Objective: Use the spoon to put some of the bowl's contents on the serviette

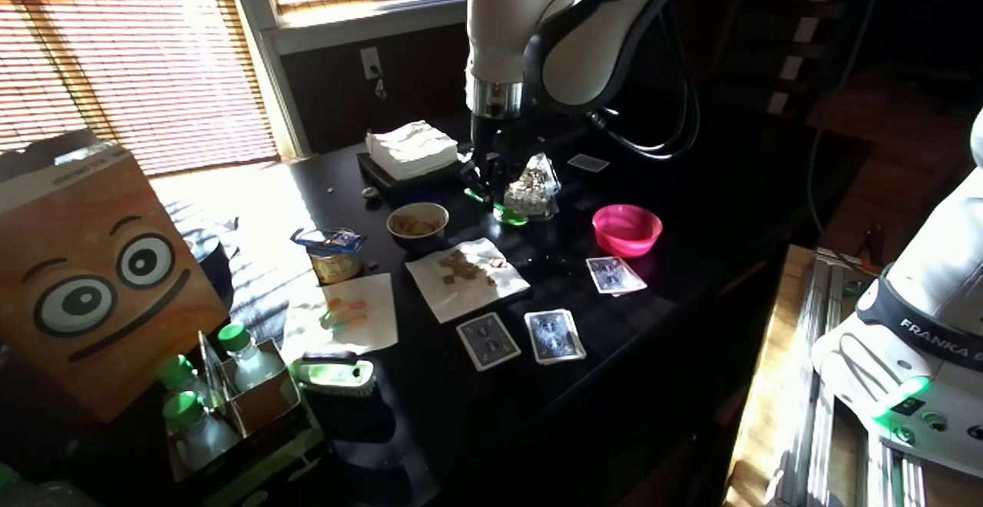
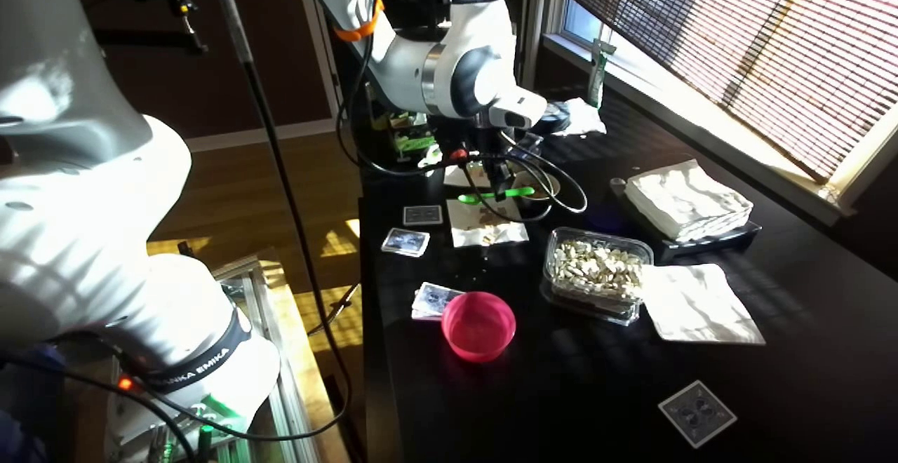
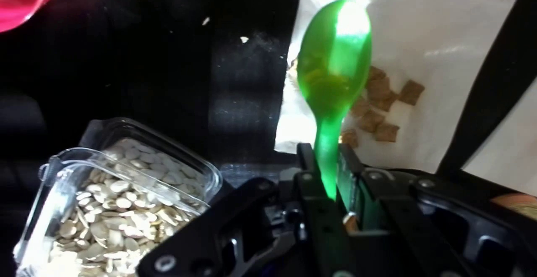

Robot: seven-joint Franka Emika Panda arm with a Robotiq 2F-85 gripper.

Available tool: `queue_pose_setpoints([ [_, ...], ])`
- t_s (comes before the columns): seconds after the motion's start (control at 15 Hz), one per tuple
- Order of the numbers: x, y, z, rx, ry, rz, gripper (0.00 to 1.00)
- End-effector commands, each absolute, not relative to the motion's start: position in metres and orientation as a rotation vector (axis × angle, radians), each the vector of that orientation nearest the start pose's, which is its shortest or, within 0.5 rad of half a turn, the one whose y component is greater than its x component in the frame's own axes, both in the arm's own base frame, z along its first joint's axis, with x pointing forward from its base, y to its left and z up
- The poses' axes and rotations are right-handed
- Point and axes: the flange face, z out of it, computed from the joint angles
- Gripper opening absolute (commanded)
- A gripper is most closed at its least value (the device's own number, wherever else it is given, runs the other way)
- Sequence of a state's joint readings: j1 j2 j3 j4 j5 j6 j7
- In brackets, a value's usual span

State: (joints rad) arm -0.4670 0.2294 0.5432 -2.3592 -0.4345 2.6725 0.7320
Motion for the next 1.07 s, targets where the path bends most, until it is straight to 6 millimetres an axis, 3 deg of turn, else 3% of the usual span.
queue_pose_setpoints([
  [0.0, 0.521, 0.034, 0.253, -3.144, 0.614, -0.173, 0.04],
  [0.47, 0.518, 0.034, 0.228, -3.117, 0.675, -0.109, 0.04],
  [1.0, 0.517, 0.029, 0.192, -3.148, 0.556, -0.188, 0.04],
])
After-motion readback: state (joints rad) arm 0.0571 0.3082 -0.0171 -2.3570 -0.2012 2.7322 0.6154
